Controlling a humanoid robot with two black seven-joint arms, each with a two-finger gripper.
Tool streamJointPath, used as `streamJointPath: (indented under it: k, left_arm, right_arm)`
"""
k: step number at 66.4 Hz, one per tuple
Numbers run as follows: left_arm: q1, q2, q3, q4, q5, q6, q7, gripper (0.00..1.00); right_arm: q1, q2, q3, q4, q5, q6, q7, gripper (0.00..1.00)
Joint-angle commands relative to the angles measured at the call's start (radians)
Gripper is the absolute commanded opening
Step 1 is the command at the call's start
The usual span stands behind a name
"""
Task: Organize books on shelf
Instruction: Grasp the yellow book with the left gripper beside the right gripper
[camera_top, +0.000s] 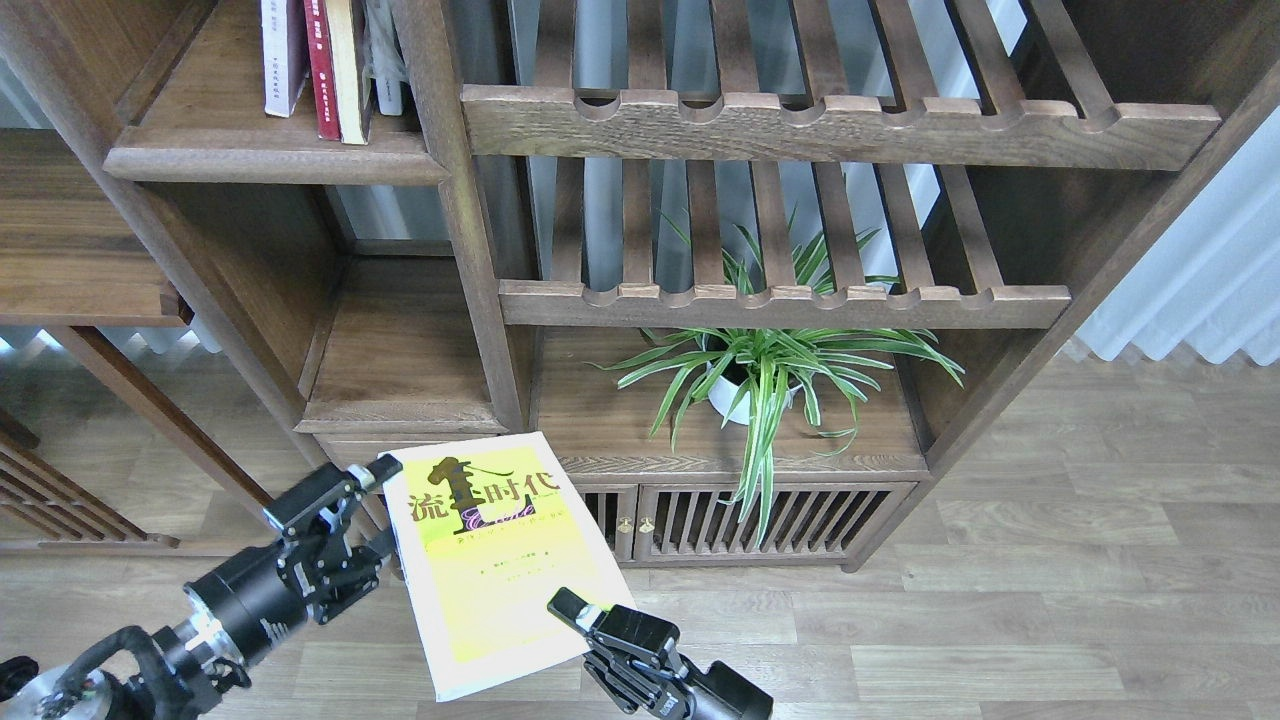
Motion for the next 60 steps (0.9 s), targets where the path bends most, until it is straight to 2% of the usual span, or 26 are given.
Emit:
streamJointPath:
  k: [1,11,21,32,37,41,42,44,45,47,48,50,60]
  left_arm:
    - [-0.003,-0.002,0.016,0.0,0.002,0.0,0.002,0.94]
    - [-0.006,-0.003,0.027,0.0,0.002,0.0,0.004,0.92]
    - [-0.004,-0.003,0.07,0.001,0.008,0.0,0.047,0.9]
    - [-0.004,-0.003,0.091,0.003,0.008,0.0,0.062,0.83]
    - [-0.004,-0.002,0.107,0.003,0.008,0.0,0.084,0.73]
    - [-0.003,0.003,0.114,0.004,0.008,0.0,0.096,0.59]
    - [-0.003,0.004,0.116,0.004,0.008,0.0,0.099,0.52]
    - [-0.003,0.004,0.116,0.006,0.006,0.0,0.099,0.45]
    - [-0.001,0.004,0.116,0.006,0.003,0.0,0.099,0.35]
    - [-0.001,0.006,0.116,0.008,0.0,0.0,0.099,0.28]
    - [0.0,0.004,0.116,0.009,-0.009,0.0,0.099,0.1]
    - [0.002,0.004,0.117,0.009,-0.012,0.0,0.099,0.06]
    - [0.0,0.004,0.119,0.011,-0.014,0.0,0.108,0.04]
  right_arm:
    - [0.0,0.007,-0.03,-0.001,-0.002,0.0,-0.005,0.07]
    - [-0.005,0.012,-0.035,-0.001,-0.005,0.0,-0.006,0.07]
    - [-0.011,0.012,-0.035,-0.001,-0.02,0.0,-0.006,0.08]
    - [-0.016,0.012,-0.035,-0.001,-0.025,0.0,-0.006,0.08]
    - [-0.017,0.012,-0.035,-0.001,-0.026,0.0,-0.006,0.08]
    - [-0.022,0.012,-0.035,-0.001,-0.034,0.0,-0.006,0.08]
    - [-0.025,0.012,-0.037,-0.001,-0.037,0.0,-0.006,0.08]
    - [-0.026,0.012,-0.037,-0.001,-0.039,0.0,-0.006,0.08]
    - [-0.029,0.012,-0.037,-0.001,-0.043,0.0,-0.006,0.08]
    - [-0.031,0.012,-0.037,-0.001,-0.046,0.0,-0.006,0.08]
    - [-0.037,0.012,-0.037,-0.001,-0.052,0.0,-0.006,0.08]
    - [-0.039,0.012,-0.037,-0.001,-0.052,0.0,-0.006,0.08]
    - [-0.046,0.012,-0.037,0.001,-0.057,0.0,-0.006,0.08]
